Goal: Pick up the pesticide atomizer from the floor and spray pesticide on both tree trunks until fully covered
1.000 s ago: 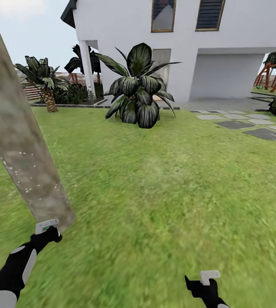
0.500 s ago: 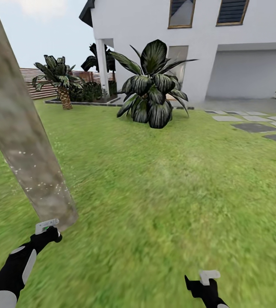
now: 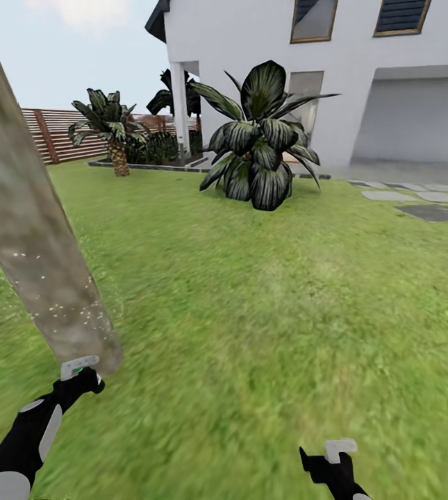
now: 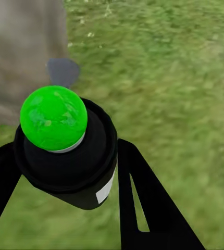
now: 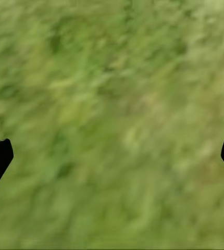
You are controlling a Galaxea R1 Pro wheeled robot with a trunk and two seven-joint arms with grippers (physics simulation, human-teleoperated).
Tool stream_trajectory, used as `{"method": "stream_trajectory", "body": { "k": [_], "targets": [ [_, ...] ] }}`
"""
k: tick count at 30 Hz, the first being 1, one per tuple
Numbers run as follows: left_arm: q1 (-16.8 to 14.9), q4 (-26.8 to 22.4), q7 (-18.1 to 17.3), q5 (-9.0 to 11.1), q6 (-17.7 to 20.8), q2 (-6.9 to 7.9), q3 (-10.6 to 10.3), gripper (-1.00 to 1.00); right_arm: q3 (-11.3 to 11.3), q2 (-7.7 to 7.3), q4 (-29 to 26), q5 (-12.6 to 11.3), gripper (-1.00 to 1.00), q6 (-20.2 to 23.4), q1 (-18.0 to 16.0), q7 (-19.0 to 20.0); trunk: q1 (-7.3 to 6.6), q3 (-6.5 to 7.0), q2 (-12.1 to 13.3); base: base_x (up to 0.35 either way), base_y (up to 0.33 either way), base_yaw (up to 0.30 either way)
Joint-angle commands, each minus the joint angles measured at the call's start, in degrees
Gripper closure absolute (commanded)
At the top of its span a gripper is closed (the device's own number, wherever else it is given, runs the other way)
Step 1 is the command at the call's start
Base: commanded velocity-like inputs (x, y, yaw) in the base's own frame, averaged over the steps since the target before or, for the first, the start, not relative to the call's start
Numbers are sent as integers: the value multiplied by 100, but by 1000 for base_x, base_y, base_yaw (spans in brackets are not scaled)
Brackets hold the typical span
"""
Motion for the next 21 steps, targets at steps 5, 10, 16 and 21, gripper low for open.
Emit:
{"method": "stream_trajectory", "body": {
  "k": [5, 10, 16, 21],
  "targets": [
    [-4, -67, 1, 9, 30, -5, -45, 100, 0, 0, -4, -5, -100, 0, 0, 0, 0, -10, 0, 29, -16, 226],
    [-162, -364, 69, 10, 627, -85, -979, 100, 0, 0, -6, 2, -100, 0, 0, 8, 0, -11, 0, 0, 0, 17],
    [-335, -1379, 71, 11, 1641, -321, -1033, 100, 0, 0, 2, 4, -100, 0, 0, 4, 0, -11, 0, 0, 0, 0],
    [-748, -1490, 71, 3, 2206, -343, -1030, 100, 0, 0, 3, 3, -100, 0, 0, 0, 0, -11, 0, 0, 0, 0]
  ]
}}
